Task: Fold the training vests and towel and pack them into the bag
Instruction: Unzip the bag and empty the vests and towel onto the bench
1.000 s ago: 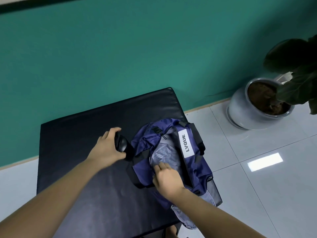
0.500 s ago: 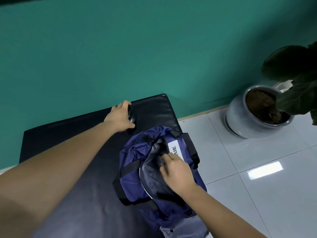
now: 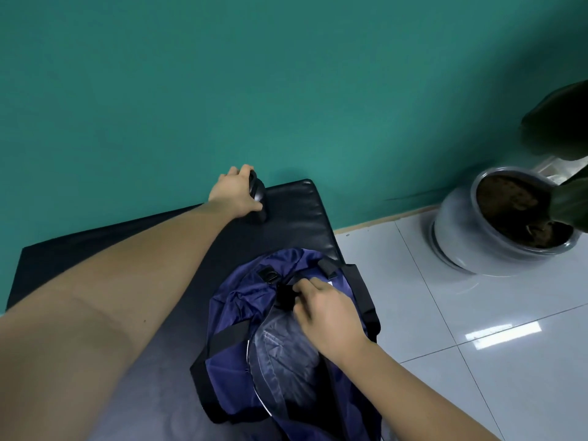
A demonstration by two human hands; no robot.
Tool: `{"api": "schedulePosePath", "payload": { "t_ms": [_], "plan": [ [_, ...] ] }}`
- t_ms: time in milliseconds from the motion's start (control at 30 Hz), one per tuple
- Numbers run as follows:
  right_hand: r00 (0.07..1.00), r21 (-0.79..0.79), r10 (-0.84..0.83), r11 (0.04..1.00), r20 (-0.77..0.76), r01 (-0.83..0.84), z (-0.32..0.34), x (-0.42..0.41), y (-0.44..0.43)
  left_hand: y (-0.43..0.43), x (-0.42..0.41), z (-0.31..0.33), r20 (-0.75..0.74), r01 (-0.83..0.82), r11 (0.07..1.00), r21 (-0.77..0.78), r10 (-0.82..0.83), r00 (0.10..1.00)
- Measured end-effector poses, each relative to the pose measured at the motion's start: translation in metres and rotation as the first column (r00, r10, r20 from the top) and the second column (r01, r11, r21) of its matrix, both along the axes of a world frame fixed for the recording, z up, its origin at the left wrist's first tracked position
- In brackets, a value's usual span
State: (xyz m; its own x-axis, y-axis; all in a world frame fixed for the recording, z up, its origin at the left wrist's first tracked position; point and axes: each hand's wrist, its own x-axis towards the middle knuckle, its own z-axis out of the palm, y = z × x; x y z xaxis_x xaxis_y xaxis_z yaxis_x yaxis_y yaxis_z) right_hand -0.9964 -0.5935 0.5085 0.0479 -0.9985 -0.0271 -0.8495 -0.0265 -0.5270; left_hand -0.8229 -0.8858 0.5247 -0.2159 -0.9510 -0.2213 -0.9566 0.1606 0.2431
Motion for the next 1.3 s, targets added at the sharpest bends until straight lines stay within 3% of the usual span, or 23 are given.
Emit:
{"api": "schedulePosePath", "payload": {
  "t_ms": [367, 567, 700, 1000, 1300],
  "plan": [
    [1.0, 0.019, 0.006, 1.0, 0.027, -0.007, 0.012, -0.001, -0.005, 0.004, 0.007, -0.013, -0.109, -0.052, 0.996, 0.071, 0.059, 0.992],
    [0.999, 0.018, 0.027, 0.999, 0.019, -0.027, 0.037, 0.008, -0.016, 0.053, 0.043, 0.002, -0.249, -0.226, 0.967, 0.119, 0.249, 0.936],
    [0.999, 0.047, 0.032, 0.998, 0.036, -0.034, 0.048, 0.038, -0.024, 0.118, 0.096, 0.005, -0.335, -0.273, 0.929, 0.25, 0.347, 0.876],
    [0.978, 0.063, 0.183, 0.98, 0.099, -0.19, 0.071, 0.205, -0.023, 0.303, 0.268, 0.006, -0.314, -0.453, 0.8, 0.394, 0.58, 0.751],
    [0.909, 0.187, 0.4, 0.89, 0.112, -0.415, 0.063, 0.441, 0.014, 0.449, 0.496, -0.01, -0.249, -0.672, 0.662, 0.332, 0.749, 0.614]
  ]
}}
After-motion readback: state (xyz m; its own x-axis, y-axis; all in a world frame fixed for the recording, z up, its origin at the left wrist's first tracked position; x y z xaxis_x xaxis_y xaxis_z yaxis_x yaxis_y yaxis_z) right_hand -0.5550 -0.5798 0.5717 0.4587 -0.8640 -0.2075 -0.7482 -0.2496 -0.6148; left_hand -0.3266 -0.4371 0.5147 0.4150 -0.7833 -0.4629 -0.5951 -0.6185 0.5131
